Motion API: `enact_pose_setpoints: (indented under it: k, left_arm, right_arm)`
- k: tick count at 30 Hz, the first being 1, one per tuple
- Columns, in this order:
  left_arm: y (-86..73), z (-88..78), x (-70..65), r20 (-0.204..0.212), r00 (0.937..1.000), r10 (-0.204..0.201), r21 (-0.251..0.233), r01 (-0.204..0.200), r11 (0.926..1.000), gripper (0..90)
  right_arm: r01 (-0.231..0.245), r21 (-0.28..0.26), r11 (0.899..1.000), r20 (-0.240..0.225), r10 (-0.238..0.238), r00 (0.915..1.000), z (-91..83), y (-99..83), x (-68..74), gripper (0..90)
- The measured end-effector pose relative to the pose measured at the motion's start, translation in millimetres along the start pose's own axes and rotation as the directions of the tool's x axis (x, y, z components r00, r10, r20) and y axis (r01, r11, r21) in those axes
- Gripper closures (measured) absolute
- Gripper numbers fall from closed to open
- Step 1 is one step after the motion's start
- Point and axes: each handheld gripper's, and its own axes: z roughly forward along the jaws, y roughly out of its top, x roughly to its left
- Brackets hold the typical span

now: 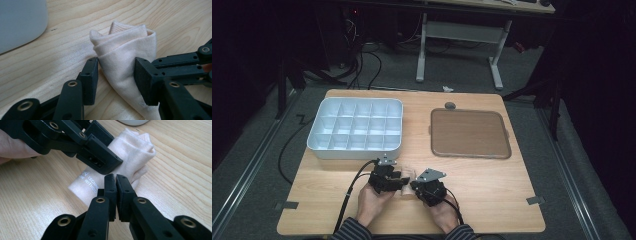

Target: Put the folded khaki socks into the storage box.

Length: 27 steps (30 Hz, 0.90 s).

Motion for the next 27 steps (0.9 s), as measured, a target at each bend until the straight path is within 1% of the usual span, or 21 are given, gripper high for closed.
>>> enact_pose_setpoints:
  k: [2, 3, 5, 6, 8, 11, 12, 15, 17, 20, 23, 25, 27]
  left_arm:
    - [0.5, 0.0, -0.9, -0.007, 1.0000, 0.002, 0.006, -0.002, 1.0000, 55.1]
    - [1.1, -0.2, -2.1, -0.015, 0.9998, 0.012, 0.011, -0.011, 0.9999, 55.1]
    - [2.4, -0.3, -2.8, -0.019, 0.9997, 0.017, 0.019, -0.017, 0.9997, 55.3]
    - [2.7, -0.3, -2.5, -0.018, 0.9997, 0.017, 0.020, -0.016, 0.9997, 55.3]
    - [2.7, -0.4, -1.2, -0.010, 0.9999, 0.011, 0.021, -0.010, 0.9997, 55.2]
    - [2.6, -0.7, 0.1, -0.004, 1.0000, 0.006, 0.017, -0.005, 0.9998, 54.8]
    - [2.4, -1.1, 0.6, -0.005, 1.0000, 0.001, 0.015, -0.001, 0.9999, 54.5]
    - [1.2, -3.0, 6.2, 0.007, 0.9996, -0.026, 0.004, 0.026, 0.9997, 51.7]
    - [0.4, -3.9, 9.7, 0.015, 0.9989, -0.044, -0.001, 0.044, 0.9990, 49.9]
    - [0.4, -6.7, 9.3, 0.020, 0.9989, -0.042, -0.007, 0.042, 0.9991, 47.5]
    - [1.7, -7.4, 8.6, 0.041, 0.9975, -0.058, -0.021, 0.059, 0.9980, 43.7]
    - [2.1, -6.7, 8.6, 0.047, 0.9966, -0.067, -0.028, 0.069, 0.9973, 41.3]
    - [2.5, -5.7, 8.4, 0.048, 0.9964, -0.070, -0.030, 0.071, 0.9970, 38.3]
  right_arm:
    - [0.002, 0.003, 1.000, -0.002, -0.001, 1.0000, -0.3, -0.8, -1.0, 87.6]
    - [-0.003, 0.004, 1.000, -0.001, 0.003, 1.0000, -0.6, -1.4, -1.0, 87.5]
    - [0.001, -0.001, 1.000, 0.003, -0.001, 1.0000, -1.6, -3.2, -1.3, 85.7]
    - [-0.004, -0.001, 1.000, 0.005, 0.004, 1.0000, -2.4, -3.6, -0.9, 84.5]
    - [0.006, 0.002, 1.000, 0.008, -0.006, 0.9999, -4.0, -4.4, -1.2, 82.6]
    - [0.007, 0.009, 1.000, 0.007, -0.007, 0.9999, -4.2, -4.8, -1.3, 82.3]
    - [0.015, 0.011, 1.000, 0.010, -0.015, 0.9998, -3.4, -4.6, -0.9, 82.3]
    - [0.011, 0.006, 1.000, 0.005, -0.011, 0.9999, -0.5, -3.4, 0.5, 81.9]
    - [0.015, 0.007, 1.000, 0.004, -0.015, 0.9999, -0.1, -2.4, 0.7, 79.7]
    - [0.005, -0.011, 1.000, -0.001, -0.005, 1.0000, -1.7, -1.0, 1.7, 77.7]
    - [0.001, -0.021, 1.000, 0.004, -0.001, 1.0000, -4.1, -0.5, 0.9, 74.3]
    - [-0.010, -0.030, 0.999, 0.005, 0.010, 0.9999, -7.3, -0.4, 0.0, 73.8]
    - [-0.011, -0.045, 0.999, 0.004, 0.011, 0.9999, -10.2, -0.9, -0.7, 73.3]
